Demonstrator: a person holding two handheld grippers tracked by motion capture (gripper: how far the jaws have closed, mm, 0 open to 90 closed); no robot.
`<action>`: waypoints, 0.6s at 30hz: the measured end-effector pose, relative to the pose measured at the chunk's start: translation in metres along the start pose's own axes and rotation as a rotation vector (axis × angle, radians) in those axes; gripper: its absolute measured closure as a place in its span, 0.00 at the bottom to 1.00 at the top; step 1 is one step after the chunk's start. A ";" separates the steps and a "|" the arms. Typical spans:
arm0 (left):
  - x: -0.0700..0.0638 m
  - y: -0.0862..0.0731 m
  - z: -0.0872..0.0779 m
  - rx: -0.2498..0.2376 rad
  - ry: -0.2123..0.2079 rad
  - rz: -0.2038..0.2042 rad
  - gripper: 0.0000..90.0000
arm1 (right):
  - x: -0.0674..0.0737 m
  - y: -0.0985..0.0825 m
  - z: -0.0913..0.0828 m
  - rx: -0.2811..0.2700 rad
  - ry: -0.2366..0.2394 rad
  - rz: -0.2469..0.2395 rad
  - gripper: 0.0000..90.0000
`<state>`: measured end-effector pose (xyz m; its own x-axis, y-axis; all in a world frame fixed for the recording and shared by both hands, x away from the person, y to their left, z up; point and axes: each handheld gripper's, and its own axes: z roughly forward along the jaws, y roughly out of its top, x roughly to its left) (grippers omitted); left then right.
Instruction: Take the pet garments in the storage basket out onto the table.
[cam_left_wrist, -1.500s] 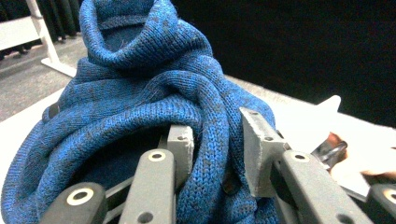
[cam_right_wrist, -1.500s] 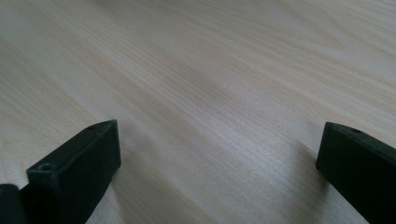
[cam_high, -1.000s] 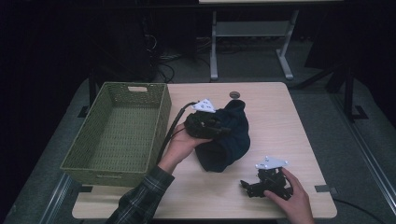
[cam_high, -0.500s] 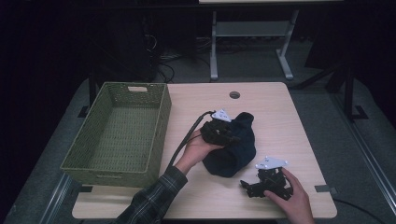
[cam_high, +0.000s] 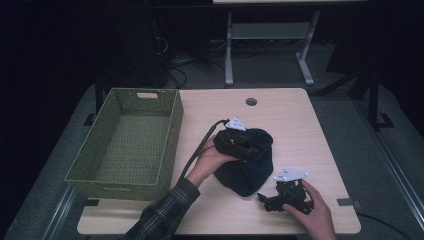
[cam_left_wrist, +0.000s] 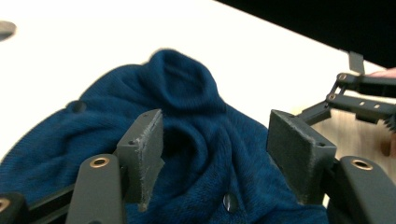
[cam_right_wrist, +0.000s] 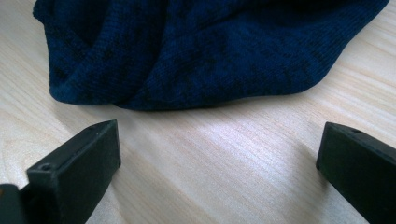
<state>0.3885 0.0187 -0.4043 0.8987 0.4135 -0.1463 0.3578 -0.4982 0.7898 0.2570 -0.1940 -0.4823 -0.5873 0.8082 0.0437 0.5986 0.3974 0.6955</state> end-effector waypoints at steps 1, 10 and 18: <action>-0.001 0.000 -0.004 -0.005 0.005 0.002 0.38 | 0.000 0.000 0.000 0.000 0.000 0.000 0.00; -0.006 -0.002 -0.024 -0.022 0.028 0.008 0.20 | 0.000 0.000 0.000 0.000 0.000 -0.001 0.00; -0.012 -0.016 -0.032 0.028 0.083 0.022 0.17 | 0.000 0.000 0.000 -0.001 -0.001 -0.003 0.00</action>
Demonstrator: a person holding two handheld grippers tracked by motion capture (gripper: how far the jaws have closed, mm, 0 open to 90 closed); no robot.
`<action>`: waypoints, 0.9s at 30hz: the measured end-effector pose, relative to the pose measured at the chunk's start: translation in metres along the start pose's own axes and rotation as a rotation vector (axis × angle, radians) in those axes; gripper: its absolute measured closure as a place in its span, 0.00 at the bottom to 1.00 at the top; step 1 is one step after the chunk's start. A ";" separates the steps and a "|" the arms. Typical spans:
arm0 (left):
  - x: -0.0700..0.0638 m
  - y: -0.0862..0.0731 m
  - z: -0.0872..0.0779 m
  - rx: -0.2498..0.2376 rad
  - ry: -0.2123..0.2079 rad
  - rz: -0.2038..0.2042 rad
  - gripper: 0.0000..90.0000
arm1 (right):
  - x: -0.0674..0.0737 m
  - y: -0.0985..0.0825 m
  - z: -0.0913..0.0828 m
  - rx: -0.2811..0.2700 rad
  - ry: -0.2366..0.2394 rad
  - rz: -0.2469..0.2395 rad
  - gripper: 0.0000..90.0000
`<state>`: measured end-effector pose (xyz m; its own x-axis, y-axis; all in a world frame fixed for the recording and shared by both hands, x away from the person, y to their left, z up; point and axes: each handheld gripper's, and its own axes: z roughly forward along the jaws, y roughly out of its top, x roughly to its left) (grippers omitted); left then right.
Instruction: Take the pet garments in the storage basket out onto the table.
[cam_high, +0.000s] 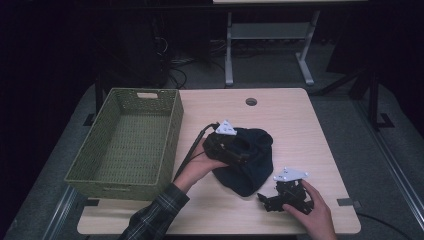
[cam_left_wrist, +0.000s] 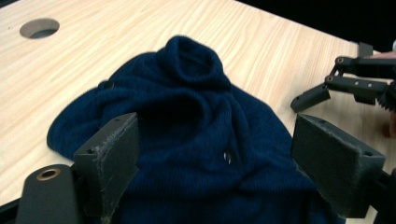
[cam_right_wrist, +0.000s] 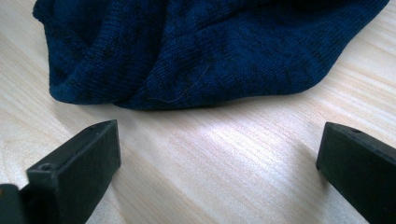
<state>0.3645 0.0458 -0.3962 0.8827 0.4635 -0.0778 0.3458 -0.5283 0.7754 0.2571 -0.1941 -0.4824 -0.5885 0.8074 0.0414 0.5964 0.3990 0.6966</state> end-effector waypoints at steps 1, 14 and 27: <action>0.000 -0.002 -0.001 0.007 0.007 0.005 0.17 | 0.000 0.000 0.000 0.001 0.000 0.001 0.00; -0.008 -0.028 -0.023 0.013 0.045 -0.023 0.17 | 0.000 0.000 0.000 0.000 0.000 0.000 0.00; -0.016 -0.062 -0.035 0.052 0.068 -0.040 0.17 | 0.000 0.000 0.000 0.000 0.000 -0.002 0.00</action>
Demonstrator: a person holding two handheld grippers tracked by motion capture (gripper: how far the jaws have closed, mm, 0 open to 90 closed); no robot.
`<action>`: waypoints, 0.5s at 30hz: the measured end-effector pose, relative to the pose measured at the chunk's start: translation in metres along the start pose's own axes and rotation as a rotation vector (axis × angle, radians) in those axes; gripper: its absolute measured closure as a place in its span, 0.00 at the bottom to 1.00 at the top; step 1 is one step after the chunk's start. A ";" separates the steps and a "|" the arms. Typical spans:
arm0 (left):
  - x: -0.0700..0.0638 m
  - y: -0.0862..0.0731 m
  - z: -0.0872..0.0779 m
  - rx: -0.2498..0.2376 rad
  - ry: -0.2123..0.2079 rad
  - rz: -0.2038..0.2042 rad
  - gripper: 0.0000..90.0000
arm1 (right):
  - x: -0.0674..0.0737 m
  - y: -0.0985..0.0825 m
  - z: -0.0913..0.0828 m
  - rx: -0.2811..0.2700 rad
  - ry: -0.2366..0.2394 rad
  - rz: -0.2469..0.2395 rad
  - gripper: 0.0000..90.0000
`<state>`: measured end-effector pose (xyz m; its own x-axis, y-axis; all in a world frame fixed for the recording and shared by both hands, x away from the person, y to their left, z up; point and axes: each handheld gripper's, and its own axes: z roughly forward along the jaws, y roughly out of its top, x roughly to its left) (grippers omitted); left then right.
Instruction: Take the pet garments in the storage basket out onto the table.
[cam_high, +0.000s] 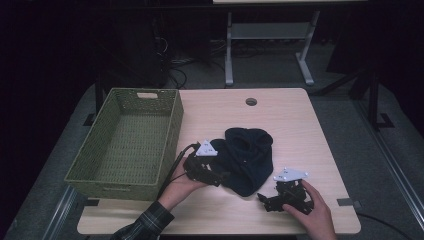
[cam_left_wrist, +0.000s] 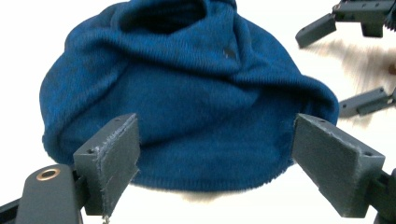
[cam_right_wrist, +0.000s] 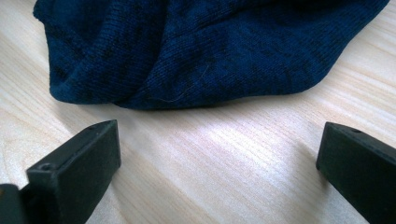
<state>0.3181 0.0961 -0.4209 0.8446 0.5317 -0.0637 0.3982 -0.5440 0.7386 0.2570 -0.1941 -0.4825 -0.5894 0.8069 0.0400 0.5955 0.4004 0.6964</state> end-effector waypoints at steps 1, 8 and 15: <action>0.000 -0.003 0.000 0.005 -0.002 -0.003 0.17 | 0.000 0.000 0.000 0.001 0.001 0.001 0.00; -0.004 -0.020 0.000 0.049 0.008 -0.013 0.17 | 0.000 0.000 0.000 0.001 0.001 0.002 0.00; -0.006 -0.036 0.003 0.105 0.050 -0.002 0.17 | 0.000 0.000 0.000 0.001 0.001 0.002 0.00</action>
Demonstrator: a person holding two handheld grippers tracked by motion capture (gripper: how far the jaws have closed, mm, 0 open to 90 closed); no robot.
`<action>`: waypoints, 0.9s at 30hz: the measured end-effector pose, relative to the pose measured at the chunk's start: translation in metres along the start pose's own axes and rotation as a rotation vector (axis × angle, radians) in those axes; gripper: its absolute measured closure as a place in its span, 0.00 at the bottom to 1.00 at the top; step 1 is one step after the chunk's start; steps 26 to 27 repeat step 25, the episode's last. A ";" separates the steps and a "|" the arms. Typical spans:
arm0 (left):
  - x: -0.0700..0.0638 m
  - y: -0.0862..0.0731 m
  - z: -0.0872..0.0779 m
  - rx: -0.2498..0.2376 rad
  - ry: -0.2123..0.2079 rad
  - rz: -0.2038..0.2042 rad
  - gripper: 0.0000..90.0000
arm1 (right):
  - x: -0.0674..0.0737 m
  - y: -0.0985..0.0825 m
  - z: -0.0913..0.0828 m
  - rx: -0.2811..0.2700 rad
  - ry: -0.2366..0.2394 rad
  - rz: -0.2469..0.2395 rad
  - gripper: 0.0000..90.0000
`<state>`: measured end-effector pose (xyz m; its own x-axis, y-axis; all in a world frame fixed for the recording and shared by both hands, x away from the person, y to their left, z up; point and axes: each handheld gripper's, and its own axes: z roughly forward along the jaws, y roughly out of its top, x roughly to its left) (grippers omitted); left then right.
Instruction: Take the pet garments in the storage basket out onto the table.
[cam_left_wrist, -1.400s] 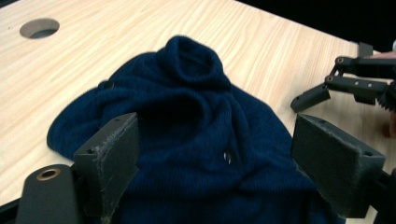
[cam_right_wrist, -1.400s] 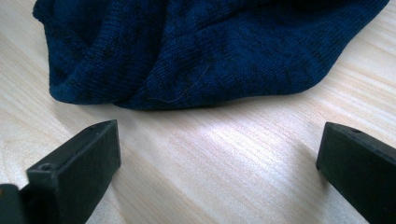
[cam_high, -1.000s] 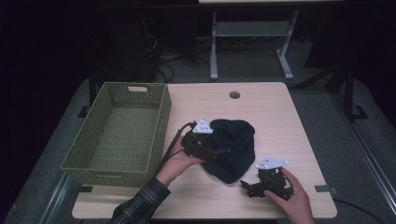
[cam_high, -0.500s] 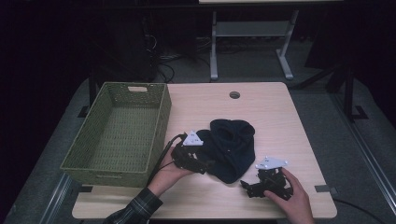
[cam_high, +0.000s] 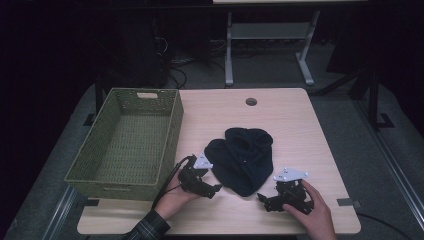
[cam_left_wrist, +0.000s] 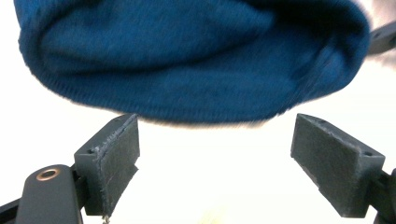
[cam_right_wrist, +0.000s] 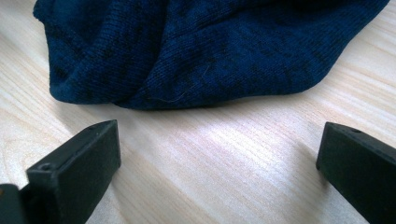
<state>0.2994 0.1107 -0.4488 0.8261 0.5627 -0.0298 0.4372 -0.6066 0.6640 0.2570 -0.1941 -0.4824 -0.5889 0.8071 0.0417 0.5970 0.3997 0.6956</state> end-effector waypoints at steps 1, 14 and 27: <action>0.000 -0.002 0.000 0.002 0.001 -0.005 0.17 | 0.000 0.000 0.000 0.000 0.000 0.000 0.00; -0.006 -0.014 0.012 0.054 0.026 0.003 0.15 | 0.000 0.000 0.000 0.000 0.000 0.000 0.00; -0.007 -0.026 0.013 -0.050 0.030 0.011 0.14 | 0.000 0.000 0.000 0.000 0.000 0.000 0.00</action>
